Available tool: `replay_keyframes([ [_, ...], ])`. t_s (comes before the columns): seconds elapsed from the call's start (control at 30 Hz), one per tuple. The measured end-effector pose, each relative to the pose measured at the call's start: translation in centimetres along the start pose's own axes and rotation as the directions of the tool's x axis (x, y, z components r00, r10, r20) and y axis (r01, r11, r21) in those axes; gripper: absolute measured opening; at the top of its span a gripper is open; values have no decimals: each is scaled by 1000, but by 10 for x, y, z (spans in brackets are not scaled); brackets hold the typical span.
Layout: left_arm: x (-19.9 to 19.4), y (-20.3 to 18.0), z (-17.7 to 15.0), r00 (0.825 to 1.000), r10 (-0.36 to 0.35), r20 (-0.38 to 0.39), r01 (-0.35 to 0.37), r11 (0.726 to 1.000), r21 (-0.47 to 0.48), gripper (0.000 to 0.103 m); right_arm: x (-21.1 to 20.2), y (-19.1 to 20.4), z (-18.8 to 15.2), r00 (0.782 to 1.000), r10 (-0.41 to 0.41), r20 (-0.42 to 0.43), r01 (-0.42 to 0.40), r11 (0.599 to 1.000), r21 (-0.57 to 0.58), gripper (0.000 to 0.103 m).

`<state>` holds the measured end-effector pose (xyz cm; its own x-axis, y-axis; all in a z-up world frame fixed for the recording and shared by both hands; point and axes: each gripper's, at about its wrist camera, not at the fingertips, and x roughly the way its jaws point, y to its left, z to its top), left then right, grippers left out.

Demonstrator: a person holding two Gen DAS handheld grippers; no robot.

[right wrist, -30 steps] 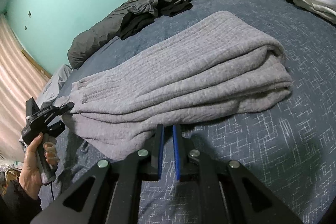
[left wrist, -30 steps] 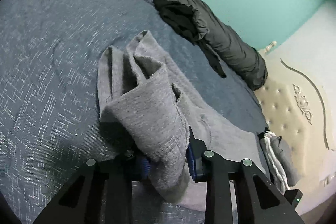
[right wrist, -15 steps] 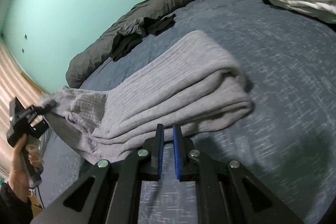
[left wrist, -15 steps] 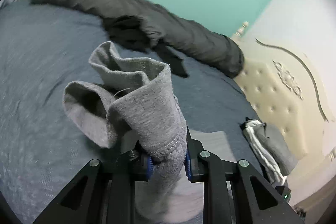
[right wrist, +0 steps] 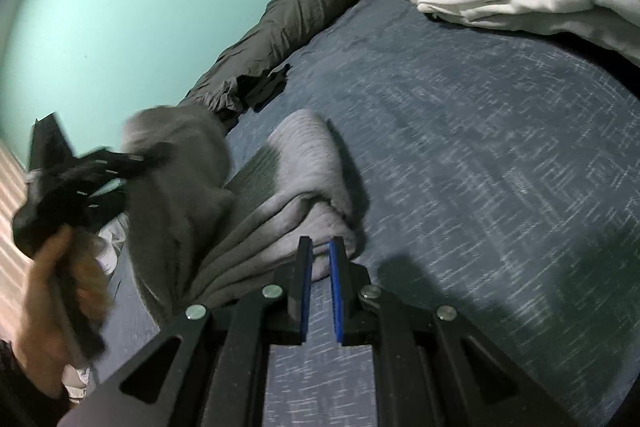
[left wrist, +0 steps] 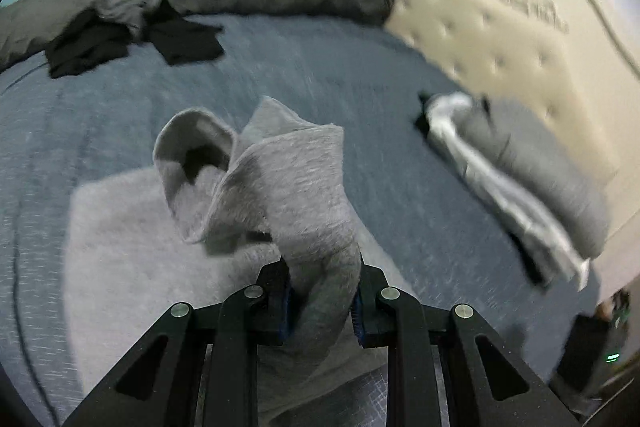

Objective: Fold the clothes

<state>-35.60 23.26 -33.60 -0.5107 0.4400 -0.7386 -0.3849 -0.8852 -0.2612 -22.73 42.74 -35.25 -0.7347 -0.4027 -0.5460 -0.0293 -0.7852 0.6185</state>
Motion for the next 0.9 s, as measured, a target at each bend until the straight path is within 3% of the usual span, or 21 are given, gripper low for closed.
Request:
replay_keyframes([
  [0.23,13,-19,-11,999,46,-25,-45,998,46,30,-1,-5,5,1000,11,-1,-11,1000,22,8],
  [0.33,7,-25,-8,999,28,-17,-28,998,53,37,1,-3,6,1000,13,-1,-13,1000,24,8],
  [0.4,-6,-27,-4,1000,7,-2,-7,998,64,49,2,-3,6,1000,14,0,-14,1000,22,8],
  [0.47,-22,-25,-1,999,-29,23,28,997,69,49,2,-3,6,1000,16,0,-16,1000,17,8],
  [0.83,-67,67,-12,997,49,64,-43,995,-92,49,4,2,9,999,28,19,-28,999,17,8],
  [0.9,-60,69,-20,998,42,43,-38,995,-93,49,4,3,9,999,29,20,-29,1000,12,8],
])
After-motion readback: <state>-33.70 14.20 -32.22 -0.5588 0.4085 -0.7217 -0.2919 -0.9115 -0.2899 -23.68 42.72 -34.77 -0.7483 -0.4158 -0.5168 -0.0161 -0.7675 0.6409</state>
